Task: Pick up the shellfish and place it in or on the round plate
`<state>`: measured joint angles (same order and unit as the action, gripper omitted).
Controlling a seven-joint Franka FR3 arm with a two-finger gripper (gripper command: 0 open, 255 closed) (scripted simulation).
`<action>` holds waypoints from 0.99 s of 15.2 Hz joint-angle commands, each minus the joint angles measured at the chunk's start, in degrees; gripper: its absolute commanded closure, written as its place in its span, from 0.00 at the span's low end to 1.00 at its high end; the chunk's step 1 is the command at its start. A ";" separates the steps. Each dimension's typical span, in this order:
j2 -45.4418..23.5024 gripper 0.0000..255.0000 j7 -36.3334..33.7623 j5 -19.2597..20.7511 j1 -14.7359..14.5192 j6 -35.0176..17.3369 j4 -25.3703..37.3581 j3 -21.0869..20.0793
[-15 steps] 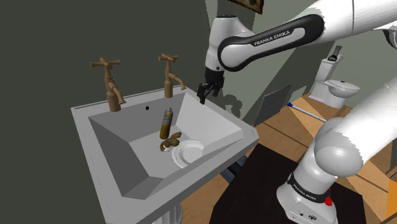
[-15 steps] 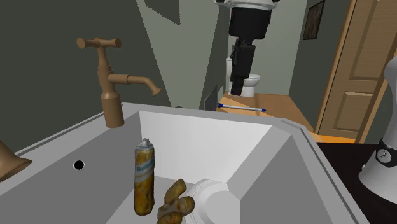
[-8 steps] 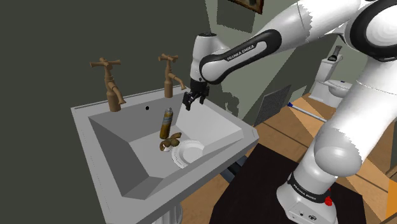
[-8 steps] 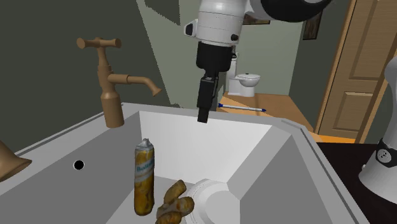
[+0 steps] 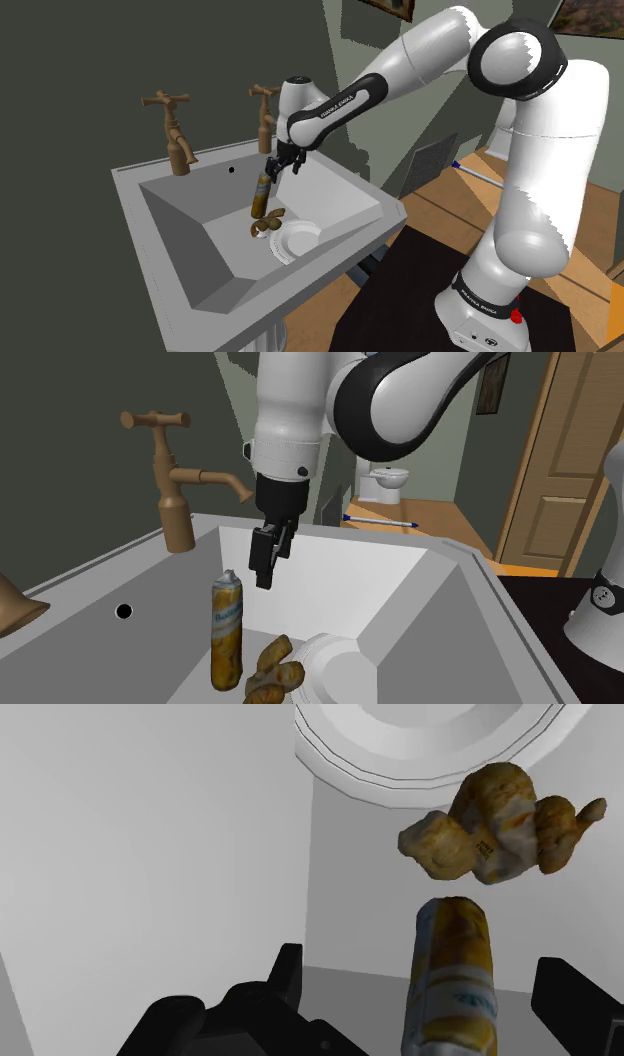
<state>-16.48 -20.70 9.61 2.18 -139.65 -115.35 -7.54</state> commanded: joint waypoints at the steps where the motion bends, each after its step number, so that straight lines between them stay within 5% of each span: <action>1: -4.51 0.00 -0.78 0.43 -0.25 -1.19 3.59 0.33; 15: -9.46 0.00 -1.60 1.62 -0.61 -5.19 4.53 1.12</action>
<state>-25.94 -22.31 11.23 1.56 -144.83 -110.83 -6.42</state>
